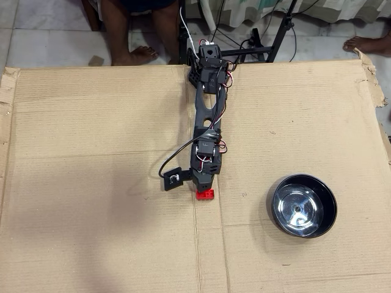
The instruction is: Grasp a lego block and put it in the bin.
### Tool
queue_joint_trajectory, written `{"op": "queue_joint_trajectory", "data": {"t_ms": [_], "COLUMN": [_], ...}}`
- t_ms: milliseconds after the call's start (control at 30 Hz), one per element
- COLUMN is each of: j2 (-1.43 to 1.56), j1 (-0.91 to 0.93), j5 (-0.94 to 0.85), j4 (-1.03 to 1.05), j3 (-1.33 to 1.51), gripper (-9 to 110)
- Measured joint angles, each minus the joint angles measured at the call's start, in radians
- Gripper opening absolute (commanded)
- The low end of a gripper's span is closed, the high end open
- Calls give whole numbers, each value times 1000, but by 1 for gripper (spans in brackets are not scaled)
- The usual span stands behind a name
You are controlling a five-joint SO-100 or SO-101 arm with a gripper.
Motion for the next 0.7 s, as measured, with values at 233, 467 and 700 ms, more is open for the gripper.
{"op": "queue_joint_trajectory", "data": {"t_ms": [233,467,700], "j2": [51,52,87], "j1": [-41,-44,-98], "j5": [0,0,0], "j4": [0,0,0], "j3": [0,0,0], "gripper": [0,0,0]}}
